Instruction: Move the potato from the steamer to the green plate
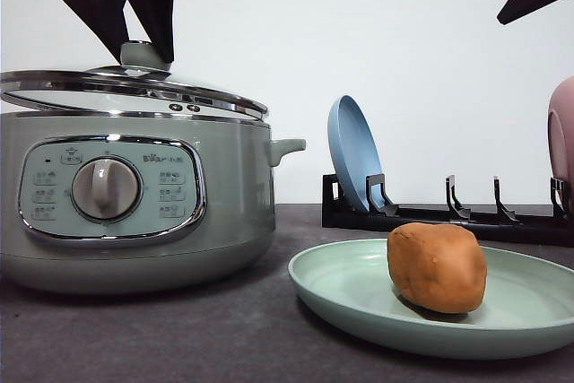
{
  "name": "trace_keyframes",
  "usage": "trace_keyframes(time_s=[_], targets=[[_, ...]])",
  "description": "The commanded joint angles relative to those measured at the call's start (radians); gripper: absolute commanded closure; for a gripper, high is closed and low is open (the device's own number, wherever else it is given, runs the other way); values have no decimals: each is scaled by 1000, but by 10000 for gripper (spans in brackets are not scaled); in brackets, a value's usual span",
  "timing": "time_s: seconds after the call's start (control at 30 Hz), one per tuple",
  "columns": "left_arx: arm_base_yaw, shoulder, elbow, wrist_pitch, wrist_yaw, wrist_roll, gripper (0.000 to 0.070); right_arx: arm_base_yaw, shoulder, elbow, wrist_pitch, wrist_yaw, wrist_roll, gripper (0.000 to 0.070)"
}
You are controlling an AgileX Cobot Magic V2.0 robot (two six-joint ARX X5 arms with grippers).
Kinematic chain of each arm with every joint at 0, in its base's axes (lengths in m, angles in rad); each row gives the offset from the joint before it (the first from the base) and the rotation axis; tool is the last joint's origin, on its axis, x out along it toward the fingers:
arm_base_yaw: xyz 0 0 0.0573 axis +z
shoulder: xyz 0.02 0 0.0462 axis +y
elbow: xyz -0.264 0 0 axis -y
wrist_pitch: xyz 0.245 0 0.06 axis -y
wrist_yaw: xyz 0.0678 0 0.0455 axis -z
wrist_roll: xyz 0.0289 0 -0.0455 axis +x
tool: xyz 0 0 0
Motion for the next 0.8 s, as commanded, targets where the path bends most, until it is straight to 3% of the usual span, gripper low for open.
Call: trace_keyframes(time_s=[0.0,0.7,0.77], targets=[[-6,18,41,25,5,10,699,7,6,14,5,5,-9,124],[-6,57,41,19,5,6,695,7,6,14,2,4,-9,124],[-6,57,41,16,5,1,624,7,6,14,1,4,-9,124]])
